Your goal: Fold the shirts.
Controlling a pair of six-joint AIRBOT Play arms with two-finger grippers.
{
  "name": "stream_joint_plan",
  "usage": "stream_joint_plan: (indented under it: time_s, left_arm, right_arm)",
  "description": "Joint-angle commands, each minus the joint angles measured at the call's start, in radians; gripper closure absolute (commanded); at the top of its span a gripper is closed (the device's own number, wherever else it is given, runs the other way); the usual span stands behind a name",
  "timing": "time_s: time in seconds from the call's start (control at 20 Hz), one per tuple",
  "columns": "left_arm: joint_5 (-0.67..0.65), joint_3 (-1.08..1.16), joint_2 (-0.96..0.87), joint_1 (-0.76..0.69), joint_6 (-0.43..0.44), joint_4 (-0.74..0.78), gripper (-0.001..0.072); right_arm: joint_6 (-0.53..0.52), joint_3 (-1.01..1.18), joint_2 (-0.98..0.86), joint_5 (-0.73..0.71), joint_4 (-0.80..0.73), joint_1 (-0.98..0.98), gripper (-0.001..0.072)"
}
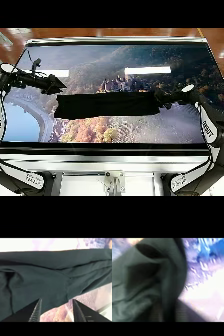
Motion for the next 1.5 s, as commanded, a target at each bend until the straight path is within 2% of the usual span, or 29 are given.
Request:
stream_joint_plan:
  time_s: [0.0, 0.1, 0.15, 0.2, 0.3, 0.35, 0.5, 0.65, 0.8, 0.9, 1.05, 1.15, 1.25, 1.35, 1.45]
  left_arm:
    - [0.023, 0.002, 0.008, -0.039, 0.024, -0.003, 0.0265]
    - [0.067, 0.002, 0.007, -0.07, 0.024, -0.004, 0.0273]
    - [0.092, 0.001, 0.006, -0.09, 0.024, -0.004, 0.0326]
    - [0.13, -0.002, 0.005, -0.121, 0.024, -0.004, 0.0418]
    - [0.234, -0.032, 0.005, -0.206, 0.024, -0.004, 0.0492]
    - [0.28, -0.055, 0.004, -0.261, 0.024, -0.004, 0.0587]
    - [0.38, -0.121, 0.005, -0.425, 0.024, -0.045, 0.0665]
    - [0.523, -0.156, 0.001, -0.59, 0.024, -0.159, 0.067]
    - [0.674, -0.155, -0.018, -0.76, 0.023, -0.203, 0.067]
    - [0.739, -0.146, -0.064, -0.868, 0.026, -0.379, 0.0671]
    - [0.729, -0.088, -0.166, -0.984, 0.127, -0.622, 0.0671]
    - [0.739, -0.076, -0.195, -0.986, 0.152, -0.691, 0.0671]
    - [0.737, -0.076, -0.185, -0.921, 0.176, -0.676, 0.0672]
    - [0.691, -0.076, -0.152, -0.808, 0.182, -0.602, 0.0673]
    - [0.614, -0.076, -0.082, -0.658, 0.188, -0.452, 0.0673]
  right_arm:
    - [-0.034, 0.002, 0.004, 0.001, 0.08, 0.014, 0.065]
    - [-0.093, 0.002, 0.068, 0.002, 0.094, 0.002, 0.065]
    - [-0.093, 0.002, 0.112, 0.002, 0.092, -0.003, 0.065]
    - [-0.093, 0.002, 0.164, 0.012, 0.092, -0.008, 0.065]
    - [-0.092, 0.002, 0.274, 0.053, 0.084, -0.01, 0.0651]
    - [-0.087, 0.002, 0.331, 0.076, 0.072, -0.01, 0.065]
    - [-0.037, 0.002, 0.476, 0.16, 0.042, -0.01, 0.065]
    - [0.024, 0.002, 0.613, 0.238, 0.04, -0.01, 0.065]
    - [0.098, 0.002, 0.753, 0.254, 0.016, -0.01, 0.065]
    - [0.132, 0.002, 0.815, 0.269, 0.001, -0.01, 0.065]
    - [0.161, 0.002, 0.865, 0.281, -0.051, -0.01, 0.0651]
    - [0.162, 0.001, 0.858, 0.301, -0.109, -0.01, 0.065]
    - [0.161, 0.0, 0.835, 0.315, -0.173, -0.009, 0.065]
    - [0.146, 0.0, 0.788, 0.295, -0.178, 0.001, 0.065]
    - [0.105, 0.0, 0.726, 0.217, -0.134, 0.055, 0.0651]
